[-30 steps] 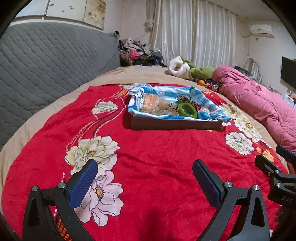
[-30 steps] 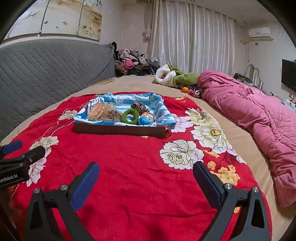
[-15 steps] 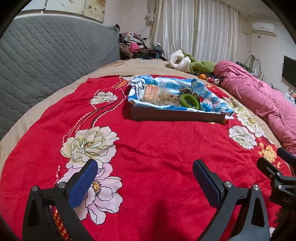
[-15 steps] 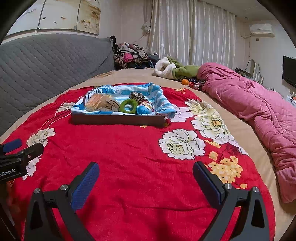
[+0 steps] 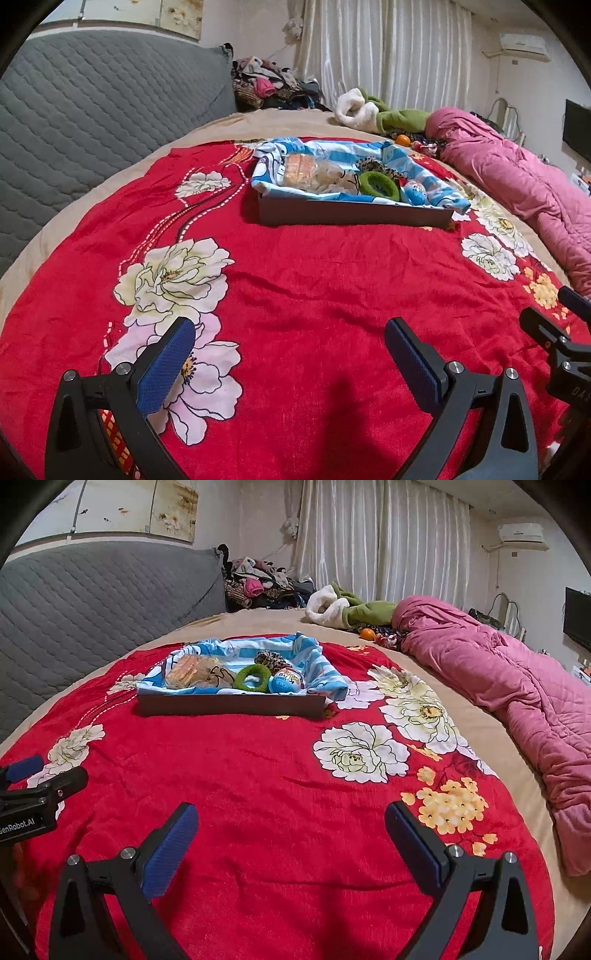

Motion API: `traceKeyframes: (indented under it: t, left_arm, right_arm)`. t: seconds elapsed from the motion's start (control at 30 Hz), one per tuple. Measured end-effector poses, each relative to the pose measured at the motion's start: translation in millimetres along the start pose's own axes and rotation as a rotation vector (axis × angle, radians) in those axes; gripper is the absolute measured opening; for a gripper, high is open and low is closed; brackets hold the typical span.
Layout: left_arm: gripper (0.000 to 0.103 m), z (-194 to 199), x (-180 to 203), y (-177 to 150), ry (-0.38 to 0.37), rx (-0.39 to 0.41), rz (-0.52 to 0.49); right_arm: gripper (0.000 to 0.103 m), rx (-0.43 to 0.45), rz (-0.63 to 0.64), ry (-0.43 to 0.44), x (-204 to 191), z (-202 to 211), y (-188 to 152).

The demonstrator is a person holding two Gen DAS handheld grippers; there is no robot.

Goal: Organize objects

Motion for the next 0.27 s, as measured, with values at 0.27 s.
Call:
traceKeyframes:
  t: [0.27]
  left_arm:
    - [0.102,0.8,2.9,-1.5,-0.019,0.007,-0.007]
  right_arm:
    - [0.102,-0.005,-0.002,-0.001,-0.1,-1.6,-2.5]
Point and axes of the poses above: each gripper's, at about its wrist camera, not at the fingertips, and z roughly against the way its jaws point, x to its right, y to its top, the point moved 7 cm from there along -z, roughly the way its jaws point, and after that the axes turned 10 degrees about y, right-handed, at the moved point
